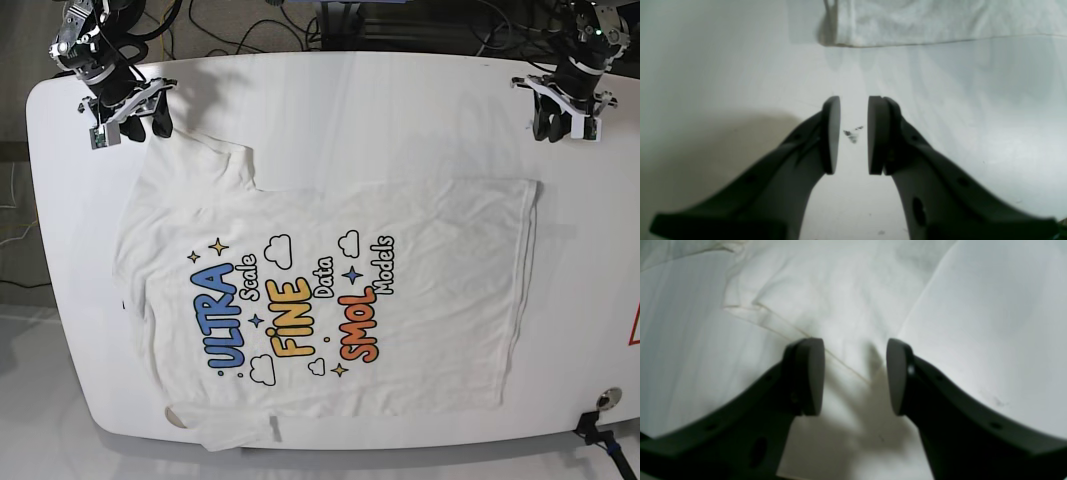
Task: Fold the T-shirt properly
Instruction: 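Lower both grippers onto the shirt's shoulder edges near the collar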
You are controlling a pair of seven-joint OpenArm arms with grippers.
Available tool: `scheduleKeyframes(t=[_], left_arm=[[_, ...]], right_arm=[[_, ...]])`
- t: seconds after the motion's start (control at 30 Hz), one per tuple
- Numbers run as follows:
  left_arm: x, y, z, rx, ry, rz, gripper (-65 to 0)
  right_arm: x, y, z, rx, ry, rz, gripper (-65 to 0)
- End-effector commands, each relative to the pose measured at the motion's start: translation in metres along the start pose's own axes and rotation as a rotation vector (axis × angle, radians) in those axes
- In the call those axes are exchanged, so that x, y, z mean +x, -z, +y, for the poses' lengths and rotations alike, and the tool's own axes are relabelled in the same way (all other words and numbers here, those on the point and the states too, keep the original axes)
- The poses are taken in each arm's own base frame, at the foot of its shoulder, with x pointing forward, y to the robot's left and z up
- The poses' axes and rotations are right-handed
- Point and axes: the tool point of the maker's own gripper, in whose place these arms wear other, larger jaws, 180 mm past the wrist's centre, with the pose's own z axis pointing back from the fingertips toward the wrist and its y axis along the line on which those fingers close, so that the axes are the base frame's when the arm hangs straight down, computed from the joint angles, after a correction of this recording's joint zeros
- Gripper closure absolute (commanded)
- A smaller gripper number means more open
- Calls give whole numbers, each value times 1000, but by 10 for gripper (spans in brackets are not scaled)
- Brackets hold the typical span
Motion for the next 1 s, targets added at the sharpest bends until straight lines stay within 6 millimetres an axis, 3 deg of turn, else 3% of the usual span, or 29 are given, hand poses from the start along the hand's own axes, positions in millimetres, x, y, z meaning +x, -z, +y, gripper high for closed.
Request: scheduleKeyframes(t=[0.0,0.73,0.97], left_arm=[[11,-1,1,-5,5,-38,-135],[15,-1,13,23,13,-39,-121],[15,-1,12,23,9,-42,-122]], right_arm=[[13,-3,-1,4,-22,-37,-298],[15,8,-1,-5,47,-63,-301],[8,20,12,44,45,-32,-303]])
